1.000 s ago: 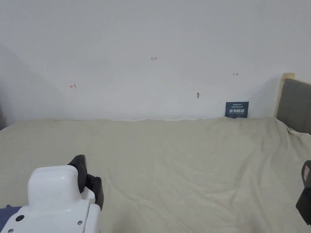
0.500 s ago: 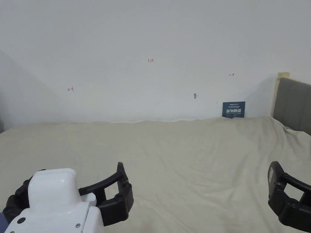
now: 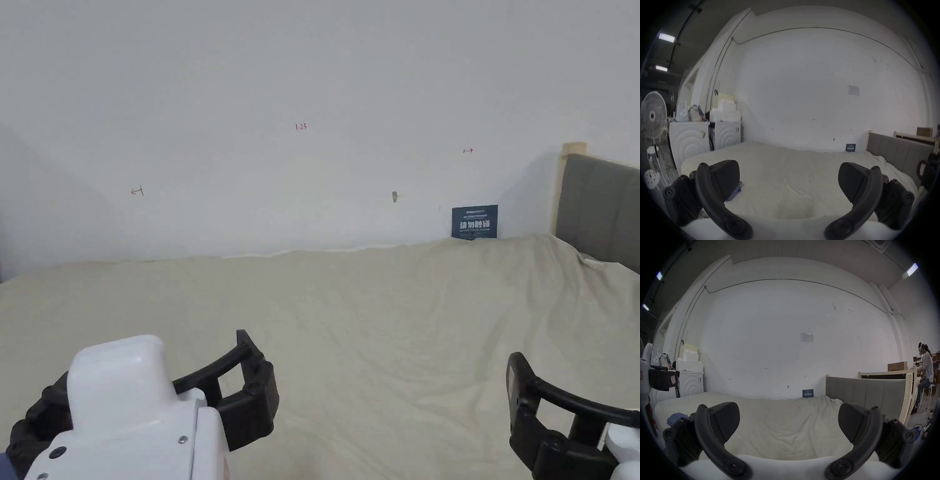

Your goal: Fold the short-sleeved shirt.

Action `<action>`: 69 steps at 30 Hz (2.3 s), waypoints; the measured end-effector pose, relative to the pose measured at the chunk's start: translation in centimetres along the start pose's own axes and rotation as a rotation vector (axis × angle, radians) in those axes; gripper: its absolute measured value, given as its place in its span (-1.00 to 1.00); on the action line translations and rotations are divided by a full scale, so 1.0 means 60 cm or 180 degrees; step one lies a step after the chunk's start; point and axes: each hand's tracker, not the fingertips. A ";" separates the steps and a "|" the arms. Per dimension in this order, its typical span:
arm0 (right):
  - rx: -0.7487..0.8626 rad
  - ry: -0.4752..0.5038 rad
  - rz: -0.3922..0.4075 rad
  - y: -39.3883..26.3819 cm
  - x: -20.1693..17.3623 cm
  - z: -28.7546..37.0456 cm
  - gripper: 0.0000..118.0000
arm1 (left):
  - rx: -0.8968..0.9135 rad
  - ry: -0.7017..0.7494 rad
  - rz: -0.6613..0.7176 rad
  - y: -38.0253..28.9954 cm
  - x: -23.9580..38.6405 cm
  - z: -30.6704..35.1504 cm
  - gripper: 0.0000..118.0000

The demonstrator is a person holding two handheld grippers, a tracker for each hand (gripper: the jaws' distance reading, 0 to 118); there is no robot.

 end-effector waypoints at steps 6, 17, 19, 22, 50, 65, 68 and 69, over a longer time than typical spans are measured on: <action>-0.0188 -0.0035 -0.0131 -0.002 0.008 -0.008 1.00 | -0.0212 0.0217 0.0065 0.006 0.003 -0.008 1.00; -0.0327 -0.0097 -0.0315 -0.001 0.016 -0.012 1.00 | -0.0526 0.0147 0.0112 0.015 0.009 -0.011 1.00; -0.0296 -0.0108 -0.0240 0.000 0.011 -0.008 1.00 | -0.0526 0.0069 0.0214 0.016 0.004 -0.010 1.00; -0.0301 -0.0074 -0.0205 0.003 0.011 -0.007 1.00 | -0.0453 0.0139 0.0158 0.016 0.007 -0.008 1.00; -0.0272 0.0019 -0.0132 0.014 -0.007 -0.009 1.00 | -0.1192 -0.0420 0.0977 0.006 -0.007 -0.025 1.00; -0.0257 0.0031 -0.0092 0.014 -0.010 -0.013 1.00 | -0.1207 -0.0578 0.0695 0.009 0.000 -0.024 1.00; -0.0247 0.0030 -0.0096 0.017 -0.010 -0.013 1.00 | -0.1180 -0.0562 0.0628 0.013 0.005 -0.021 1.00; -0.0241 0.0032 -0.0095 0.018 -0.010 -0.012 1.00 | -0.1185 -0.0559 0.0622 0.015 0.005 -0.022 1.00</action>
